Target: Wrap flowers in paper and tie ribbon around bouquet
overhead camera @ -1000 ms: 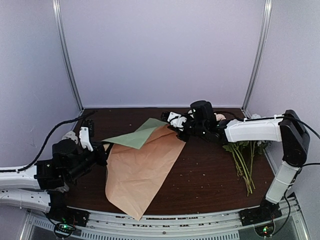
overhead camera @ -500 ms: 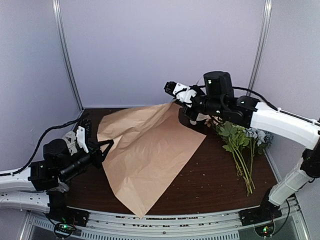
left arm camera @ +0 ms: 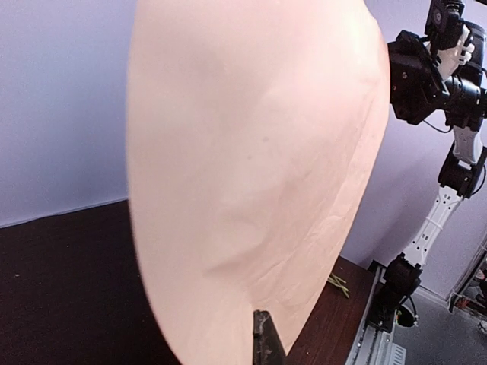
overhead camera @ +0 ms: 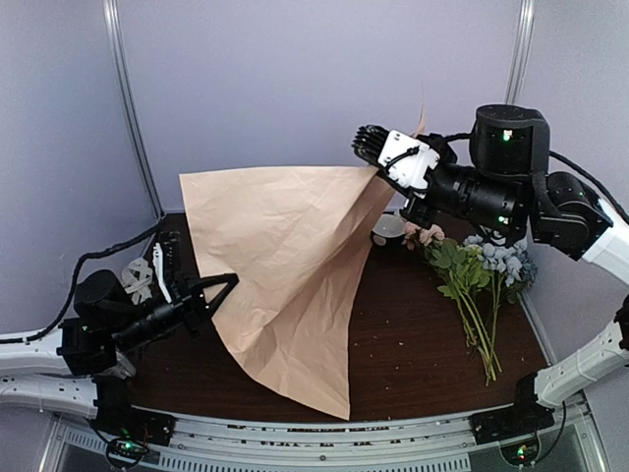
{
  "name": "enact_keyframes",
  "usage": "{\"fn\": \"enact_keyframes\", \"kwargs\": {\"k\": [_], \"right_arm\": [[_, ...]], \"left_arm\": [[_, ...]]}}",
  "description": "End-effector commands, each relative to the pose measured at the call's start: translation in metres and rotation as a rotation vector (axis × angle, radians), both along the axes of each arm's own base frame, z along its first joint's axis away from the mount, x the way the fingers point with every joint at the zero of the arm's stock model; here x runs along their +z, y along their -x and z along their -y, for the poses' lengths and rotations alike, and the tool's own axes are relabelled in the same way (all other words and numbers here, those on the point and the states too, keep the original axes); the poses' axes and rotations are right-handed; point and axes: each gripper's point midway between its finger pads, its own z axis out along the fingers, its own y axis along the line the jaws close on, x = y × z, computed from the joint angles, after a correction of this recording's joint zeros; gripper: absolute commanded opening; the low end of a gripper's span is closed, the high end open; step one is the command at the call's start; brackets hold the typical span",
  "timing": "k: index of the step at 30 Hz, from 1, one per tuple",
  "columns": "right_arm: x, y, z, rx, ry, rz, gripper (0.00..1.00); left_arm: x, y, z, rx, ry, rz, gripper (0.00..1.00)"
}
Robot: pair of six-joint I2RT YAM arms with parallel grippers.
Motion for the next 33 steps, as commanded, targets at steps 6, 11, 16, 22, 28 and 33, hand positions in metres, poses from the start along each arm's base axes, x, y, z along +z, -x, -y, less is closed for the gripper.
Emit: {"fn": "enact_keyframes", "kwargs": {"k": [6, 11, 16, 22, 28, 33], "right_arm": [[0.047, 0.007, -0.061, 0.008, 0.028, 0.098, 0.0], [0.067, 0.025, -0.067, 0.009, 0.055, 0.163, 0.0], [0.072, 0.04, -0.061, 0.041, 0.048, 0.167, 0.0], [0.039, 0.006, -0.067, -0.009, 0.127, 0.121, 0.0], [-0.011, -0.061, -0.103, -0.042, 0.223, 0.02, 0.0], [-0.096, -0.123, -0.146, -0.078, 0.317, -0.068, 0.0]], "left_arm": [[0.024, 0.006, -0.019, 0.018, 0.101, 0.051, 0.0], [0.03, 0.011, -0.027, 0.021, 0.04, 0.083, 0.0], [0.032, 0.013, -0.022, -0.003, 0.067, 0.084, 0.0], [0.013, 0.007, -0.019, 0.006, 0.132, 0.015, 0.0], [-0.02, -0.011, -0.03, 0.105, 0.193, -0.077, 0.0], [-0.071, -0.051, -0.065, 0.331, 0.206, -0.303, 0.0]]}}
